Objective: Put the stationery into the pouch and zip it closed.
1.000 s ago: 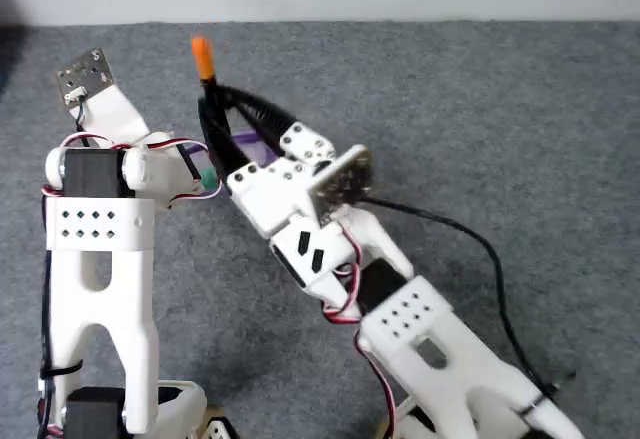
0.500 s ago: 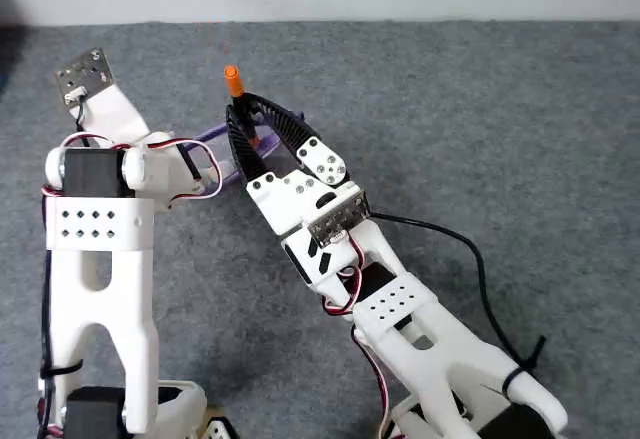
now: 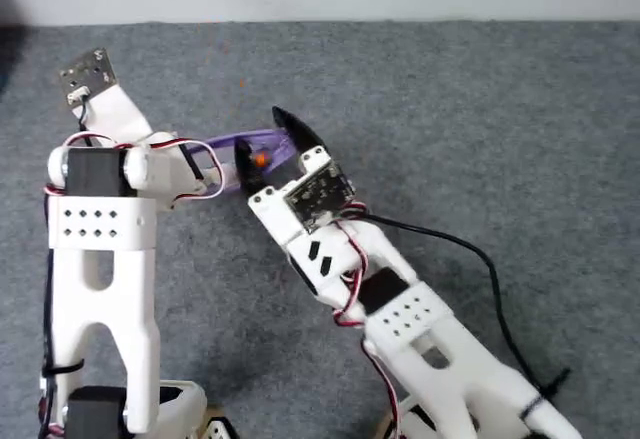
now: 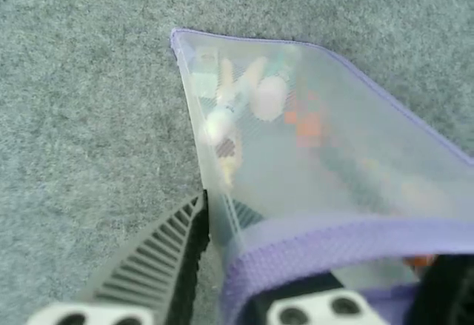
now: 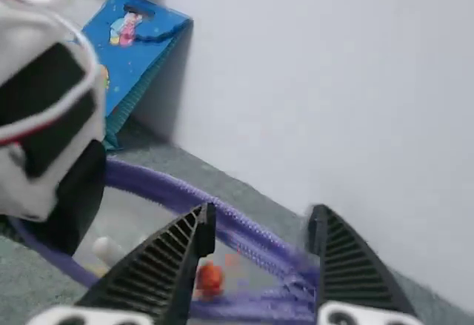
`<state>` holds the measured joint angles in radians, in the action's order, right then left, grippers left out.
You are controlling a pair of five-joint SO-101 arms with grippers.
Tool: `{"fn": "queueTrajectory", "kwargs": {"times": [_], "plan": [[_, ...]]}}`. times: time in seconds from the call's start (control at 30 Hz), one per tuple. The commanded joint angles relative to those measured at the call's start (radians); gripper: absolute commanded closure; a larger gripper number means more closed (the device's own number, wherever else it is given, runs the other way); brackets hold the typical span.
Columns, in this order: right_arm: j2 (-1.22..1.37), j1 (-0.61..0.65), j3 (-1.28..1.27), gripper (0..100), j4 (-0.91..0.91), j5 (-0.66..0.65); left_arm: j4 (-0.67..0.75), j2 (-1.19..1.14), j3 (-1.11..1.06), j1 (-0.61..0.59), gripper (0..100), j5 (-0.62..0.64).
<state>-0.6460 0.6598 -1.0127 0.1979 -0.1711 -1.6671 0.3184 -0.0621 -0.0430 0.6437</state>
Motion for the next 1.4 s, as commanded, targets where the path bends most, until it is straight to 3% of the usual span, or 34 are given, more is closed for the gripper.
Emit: {"fn": "queueTrajectory", "kwargs": {"times": [0.0, 0.2, 0.3, 0.5, 0.73, 1.37], "plan": [[-0.16, -0.005, 0.057, 80.6, -0.154, 0.054, 0.0, 0.009, 0.004, 0.002, 99, 0.008], [-0.374, -0.062, 0.054, 84.1, -0.524, 0.063, 0.002, 0.009, 0.004, 0.002, 99, 0.008], [-0.384, -0.136, 0.018, 84.1, -0.602, 0.064, 0.006, 0.009, 0.004, 0.002, 99, 0.008], [-0.383, -0.17, -0.054, 84.2, -0.599, 0.064, 0.006, 0.008, 0.004, 0.002, 99, 0.008], [-0.251, -0.168, -0.126, 84.3, -0.41, 0.058, 0.002, 0.009, 0.004, 0.002, 99, 0.008], [0.154, -0.154, 0.196, 84.3, -0.39, 0.06, 0.0, 0.002, 0.004, 0.0, 99, 0.008]]}}
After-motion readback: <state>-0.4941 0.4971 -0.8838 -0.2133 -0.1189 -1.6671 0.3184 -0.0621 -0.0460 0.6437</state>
